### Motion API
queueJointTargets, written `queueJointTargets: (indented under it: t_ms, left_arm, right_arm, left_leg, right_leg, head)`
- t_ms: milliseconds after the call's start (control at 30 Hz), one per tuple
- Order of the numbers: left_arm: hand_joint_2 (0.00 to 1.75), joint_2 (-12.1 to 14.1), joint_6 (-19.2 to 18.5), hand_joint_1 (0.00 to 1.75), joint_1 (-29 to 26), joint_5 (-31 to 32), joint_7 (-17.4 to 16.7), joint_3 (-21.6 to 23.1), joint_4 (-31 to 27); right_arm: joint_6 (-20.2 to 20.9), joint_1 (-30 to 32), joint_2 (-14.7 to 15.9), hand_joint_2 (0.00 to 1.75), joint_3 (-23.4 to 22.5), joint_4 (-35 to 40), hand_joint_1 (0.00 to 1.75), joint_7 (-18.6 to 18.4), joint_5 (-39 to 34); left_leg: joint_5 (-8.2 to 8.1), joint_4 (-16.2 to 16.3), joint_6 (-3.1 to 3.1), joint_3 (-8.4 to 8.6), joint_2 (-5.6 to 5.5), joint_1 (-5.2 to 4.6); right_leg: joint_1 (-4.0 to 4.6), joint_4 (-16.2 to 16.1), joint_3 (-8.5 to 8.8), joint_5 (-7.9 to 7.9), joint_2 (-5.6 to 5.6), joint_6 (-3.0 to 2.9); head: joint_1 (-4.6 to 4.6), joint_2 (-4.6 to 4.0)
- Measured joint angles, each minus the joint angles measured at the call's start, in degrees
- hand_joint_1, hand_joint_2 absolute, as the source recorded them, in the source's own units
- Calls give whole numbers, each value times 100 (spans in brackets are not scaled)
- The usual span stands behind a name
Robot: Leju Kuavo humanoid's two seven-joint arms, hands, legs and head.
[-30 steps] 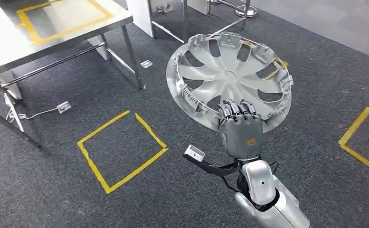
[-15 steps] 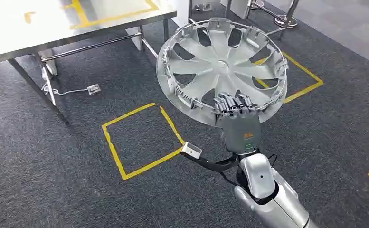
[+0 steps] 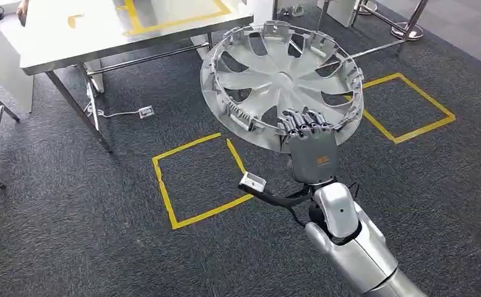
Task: Take the parts from the cabinet and place them on the table.
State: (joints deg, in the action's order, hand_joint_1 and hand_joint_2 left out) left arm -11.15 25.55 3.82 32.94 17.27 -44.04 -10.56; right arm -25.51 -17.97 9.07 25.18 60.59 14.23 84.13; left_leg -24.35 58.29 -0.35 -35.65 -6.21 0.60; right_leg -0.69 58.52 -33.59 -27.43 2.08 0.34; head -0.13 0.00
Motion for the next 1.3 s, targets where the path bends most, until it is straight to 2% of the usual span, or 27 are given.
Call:
queueJointTargets:
  t_ms: [133, 300, 333, 367, 400, 433, 467, 533, 567, 600, 633, 700, 733, 767, 800, 833, 900, 933, 967, 1000, 1033, 1067, 1100, 1133, 1167, 1233, 1300]
  left_arm:
    - [175, 4, -243, 0, 4, -79, 105, -44, 0]
    - [175, 2, -280, 0, 12, -105, 122, -66, 0]
    - [175, 9, -286, 0, 20, -105, 125, -87, -4]
    - [175, 9, -286, 0, 22, -105, 125, -94, -4]
    - [175, -4, -286, 0, 20, -105, 122, -96, -4]
    - [175, -9, -288, 0, 15, -105, 118, -98, -4]
    - [175, -7, -288, 0, 17, -105, 116, -101, -4]
    - [175, -2, -286, 0, 21, -105, 98, -109, -4]
    - [175, -2, -286, 0, 18, -105, 96, -118, -2]
    - [175, -4, -286, 0, 14, -105, 98, -120, -2]
    - [175, -4, -286, 0, 12, -105, 98, -120, 0]
    - [175, -11, -286, 0, 16, -103, 103, -120, 0]
    - [175, -11, -286, 0, 15, -105, 107, -120, 0]
    - [175, 5, -286, 0, 18, -105, 111, -125, -2]
    - [175, 4, -286, 0, 15, -105, 116, -125, -4]
    - [175, -2, -286, 0, 7, -105, 116, -125, -2]
    - [175, -2, -286, 0, 2, -103, 116, -125, 2]
    - [175, -7, -286, 0, 4, -103, 116, -125, 2]
    - [175, -11, -286, 0, 11, -96, 116, -125, 0]
    - [175, -11, -286, 0, 20, -87, 114, -125, 2]
    - [175, -11, -286, 0, 23, -61, 98, -125, 0]
    - [175, -11, -286, 0, 15, -44, 98, -125, 0]
    - [175, -11, -286, 0, 6, -37, 94, -125, 2]
    - [175, -9, -286, 0, 3, -28, 81, -125, 0]
    - [175, -9, -286, 0, 4, -13, 76, -125, 0]
    - [175, -7, -286, 0, 4, 13, 55, -125, 0]
    - [175, 2, -295, 0, 5, 37, 39, -125, 4]
  right_arm:
    - [-48, 20, -24, 175, -28, -55, 175, -11, -9]
    - [-68, 26, -42, 175, -76, -70, 175, -13, -6]
    - [-81, 28, -57, 175, -89, -70, 175, -15, -4]
    - [-85, 30, -65, 175, -100, -68, 175, -18, 2]
    - [-87, 32, -72, 175, -109, -65, 175, -28, 7]
    - [-85, 34, -70, 175, -111, -66, 175, -35, 17]
    - [-83, 21, -74, 175, -114, -66, 175, -35, 24]
    - [-85, 34, -79, 175, -114, -66, 175, -35, 39]
    - [-85, 41, -79, 175, -118, -68, 175, -33, 46]
    - [-85, 56, -77, 175, -120, -65, 175, -35, 46]
    - [-83, 82, -77, 175, -122, -66, 175, -35, 46]
    - [-76, 116, -77, 175, -135, -65, 175, -35, 46]
    - [-72, 125, -77, 175, -153, -65, 175, -35, 44]
    - [-72, 149, -83, 175, -159, -63, 175, -28, 50]
    - [-81, 159, -83, 175, -164, -59, 175, -35, 52]
    - [-81, 172, -79, 175, -188, -57, 175, -39, 59]
    - [-79, 177, -81, 175, -203, -53, 175, -44, 79]
    - [-79, 204, -85, 175, -208, -33, 175, -48, 90]
    - [-81, 229, -85, 175, -221, -11, 175, -52, 103]
    - [-81, 253, -85, 175, -242, -2, 175, -63, 118]
    - [-81, 284, -85, 175, -260, 4, 175, -79, 138]
    - [-79, 315, -83, 175, -267, 9, 175, -79, 149]
    - [-79, 343, -85, 175, -269, 17, 175, -79, 155]
    - [-79, 362, -85, 175, -269, 28, 175, -79, 160]
    - [-74, 374, -85, 175, -269, 42, 175, -87, 160]
    - [-15, 414, -89, 175, -297, 129, 175, -112, 179]
    - [26, 448, -96, 175, -319, 210, 175, -111, 195]
  left_leg:
    - [7, -9, -19, 0, 8, 4]
    - [2, -6, -27, -7, 9, 2]
    - [-63, 7, 45, -11, 19, -27]
    - [-63, -36, 85, 9, 30, -32]
    - [2, -201, 132, 143, 41, 18]
    - [41, -308, 140, 232, 66, 40]
    - [50, -332, 172, 271, 98, 63]
    - [22, -314, 152, 285, 144, 75]
    - [-3, -301, 134, 287, 165, 81]
    - [-31, -277, 107, 287, 173, 96]
    - [-74, -238, 70, 296, 175, 125]
    - [-197, -96, -25, 298, 162, 199]
    - [-286, 8, -101, 280, 155, 215]
    - [-369, 97, -180, 230, 136, 173]
    - [-389, 82, -191, 231, 127, 168]
    - [-400, 68, -220, 242, 126, 173]
    - [-421, 25, -284, 290, 107, 204]
    - [-441, 88, -297, 293, 262, 200]
    - [-540, 327, -286, 188, 455, 173]
    - [-730, 741, -283, -36, 550, 154]
    - [-950, 1296, -272, -349, 581, 144]
    - [-1075, 1756, -256, -623, 585, 137]
    - [-1041, 1980, -236, -801, 584, 130]
    - [-856, 1896, -206, -830, 585, 118]
    - [-576, 1594, -167, -740, 586, 99]
    - [104, 554, -56, -362, 617, 43]
    - [-12, 256, -5, -180, 674, -35]
  right_leg:
    - [4, 4, -9, 0, 10, -11]
    - [4, 1, -7, -2, 10, -11]
    - [-34, -60, 8, -11, 17, 47]
    - [-38, -128, 40, 7, 26, 69]
    - [15, -167, 105, 14, 21, 92]
    - [6, -89, 115, 2, -60, 96]
    - [-3, 178, -20, -181, -102, 109]
    - [-43, 1035, -505, -590, -116, 175]
    - [-70, 1397, -732, -705, -118, 215]
    - [-91, 1534, -841, -689, -123, 244]
    - [-118, 1387, -796, -520, -129, 281]
    - [-196, 460, -360, 20, -130, 375]
    - [-247, -2, -161, 153, -128, 427]
    - [-173, 70, -173, 74, -76, 355]
    - [-188, 148, -160, 50, -97, 240]
    - [-156, 155, -162, 21, -112, 187]
    - [-170, 161, -146, -8, -124, 91]
    - [-173, 148, -112, -20, -151, 34]
    - [-161, 147, -80, -48, -176, -8]
    - [-147, 147, -54, -73, -204, -44]
    - [-126, 147, -22, -111, -232, -69]
    - [-108, 147, 18, -150, -254, -81]
    - [-91, 148, 71, -192, -264, -91]
    - [-81, 148, 134, -238, -278, -92]
    - [-72, 148, 208, -290, -287, -91]
    - [-67, 145, 384, -415, -319, -58]
    - [-27, 139, 381, -491, -322, 28]
  head:
    - [0, 0]
    - [2, 0]
    - [-4, 0]
    - [-4, 0]
    - [-9, 0]
    - [4, 0]
    - [22, 0]
    - [35, 0]
    - [31, 0]
    - [33, 0]
    - [33, 0]
    - [35, 0]
    - [41, 0]
    - [79, 0]
    - [66, 0]
    - [66, 0]
    - [50, 0]
    - [48, 0]
    - [31, 0]
    - [24, 0]
    - [20, 0]
    - [17, 0]
    - [20, 0]
    - [20, 0]
    - [15, 0]
    - [13, 0]
    - [-7, 0]
